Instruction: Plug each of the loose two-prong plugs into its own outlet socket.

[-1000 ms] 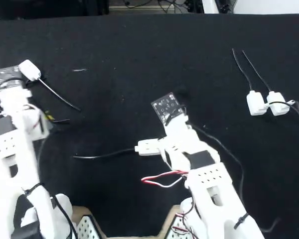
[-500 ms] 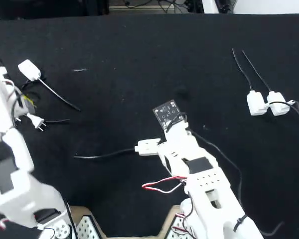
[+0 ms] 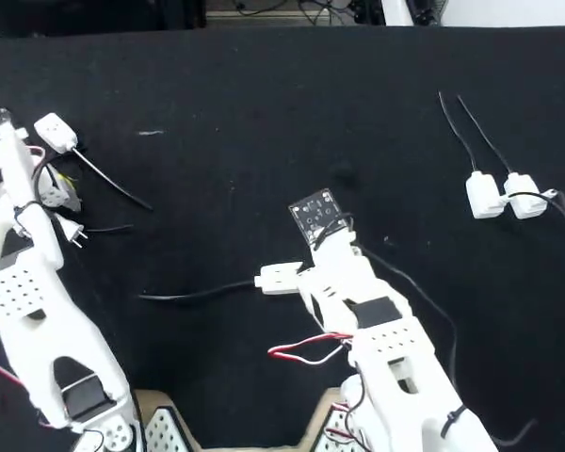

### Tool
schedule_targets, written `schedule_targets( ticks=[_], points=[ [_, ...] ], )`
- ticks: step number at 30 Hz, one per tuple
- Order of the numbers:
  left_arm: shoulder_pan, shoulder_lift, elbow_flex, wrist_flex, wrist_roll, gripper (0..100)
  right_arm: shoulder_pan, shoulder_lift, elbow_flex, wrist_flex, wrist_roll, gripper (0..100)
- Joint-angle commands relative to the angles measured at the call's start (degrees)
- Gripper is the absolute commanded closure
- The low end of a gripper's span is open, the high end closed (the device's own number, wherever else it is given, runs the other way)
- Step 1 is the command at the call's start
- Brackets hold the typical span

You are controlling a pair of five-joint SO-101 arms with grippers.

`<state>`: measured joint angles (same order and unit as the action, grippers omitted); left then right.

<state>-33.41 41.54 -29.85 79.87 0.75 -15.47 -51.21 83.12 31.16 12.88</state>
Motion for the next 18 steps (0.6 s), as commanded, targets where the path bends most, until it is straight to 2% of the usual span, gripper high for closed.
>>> schedule_targets(
  ticks=[1, 4, 9, 16, 18],
  points=[
    [2.6, 3.1, -6.5, 0.9, 2.4, 78, -0.1, -1.1, 0.0, -1.4, -0.1, 83.2],
    [2.8, 4.4, -7.9, 1.1, 5.5, 79, -0.1, -1.1, 0.0, -1.4, -0.1, 83.2],
    [2.9, 3.4, -9.4, 4.8, 6.7, 97, -0.1, -1.1, -0.1, -1.5, -0.1, 83.2],
    [2.9, -1.4, -18.6, 20.6, 6.9, 97, -0.1, -1.1, -0.1, -1.5, -0.1, 83.2],
    [2.9, -3.0, -19.4, 21.1, 6.9, 97, -0.1, -1.1, -0.1, -1.5, -0.1, 83.2]
  ],
)
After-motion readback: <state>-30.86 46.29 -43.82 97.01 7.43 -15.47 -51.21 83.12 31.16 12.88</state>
